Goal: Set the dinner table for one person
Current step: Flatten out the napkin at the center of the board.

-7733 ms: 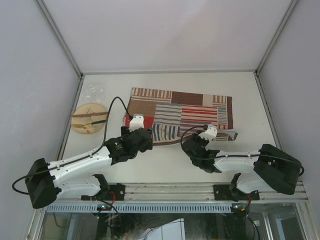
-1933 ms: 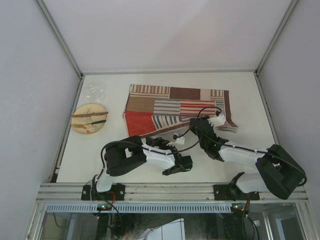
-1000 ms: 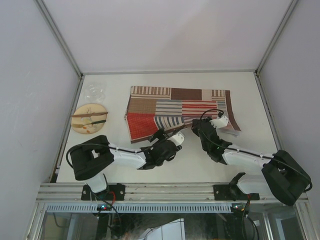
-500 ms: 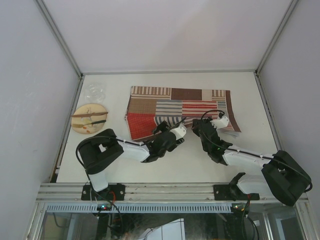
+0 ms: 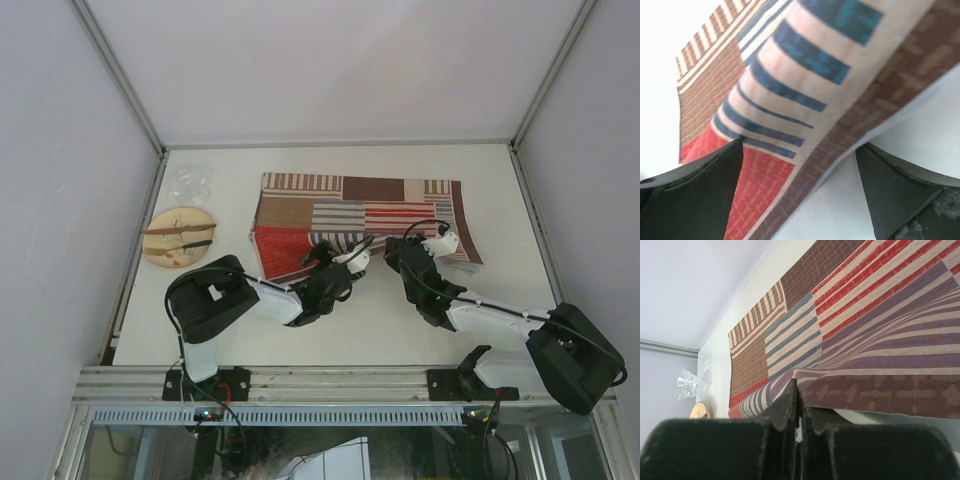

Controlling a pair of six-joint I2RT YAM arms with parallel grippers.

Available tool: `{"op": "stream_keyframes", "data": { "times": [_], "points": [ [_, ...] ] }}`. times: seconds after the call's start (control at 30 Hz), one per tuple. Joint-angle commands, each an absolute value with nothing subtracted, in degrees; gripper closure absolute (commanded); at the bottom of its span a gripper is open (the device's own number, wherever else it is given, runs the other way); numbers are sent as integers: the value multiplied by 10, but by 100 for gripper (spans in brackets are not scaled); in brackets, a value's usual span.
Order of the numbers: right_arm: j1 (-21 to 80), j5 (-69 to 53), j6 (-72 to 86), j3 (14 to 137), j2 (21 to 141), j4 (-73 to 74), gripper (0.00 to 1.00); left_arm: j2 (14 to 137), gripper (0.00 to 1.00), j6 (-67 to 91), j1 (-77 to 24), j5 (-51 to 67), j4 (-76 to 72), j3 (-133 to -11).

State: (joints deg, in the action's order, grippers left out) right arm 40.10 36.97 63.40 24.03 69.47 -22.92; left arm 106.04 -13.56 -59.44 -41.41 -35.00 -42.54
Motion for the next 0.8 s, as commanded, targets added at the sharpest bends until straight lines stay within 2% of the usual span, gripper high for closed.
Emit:
{"op": "stream_keyframes", "data": {
  "times": [0.0,0.2,0.37,0.6,0.77],
  "points": [
    [398,386,622,242,678,-255,100,1034,5,-171,-590,-517,-409,-403],
    [399,383,626,240,684,-258,100,987,10,-249,-591,-638,-506,-368],
    [401,382,627,239,685,-258,100,968,10,-342,-591,-682,-601,-366],
    [402,387,627,237,678,-252,100,934,13,-388,-590,-674,-603,-372],
    [402,385,627,235,680,-261,100,926,16,-349,-593,-664,-546,-379]
  ]
}}
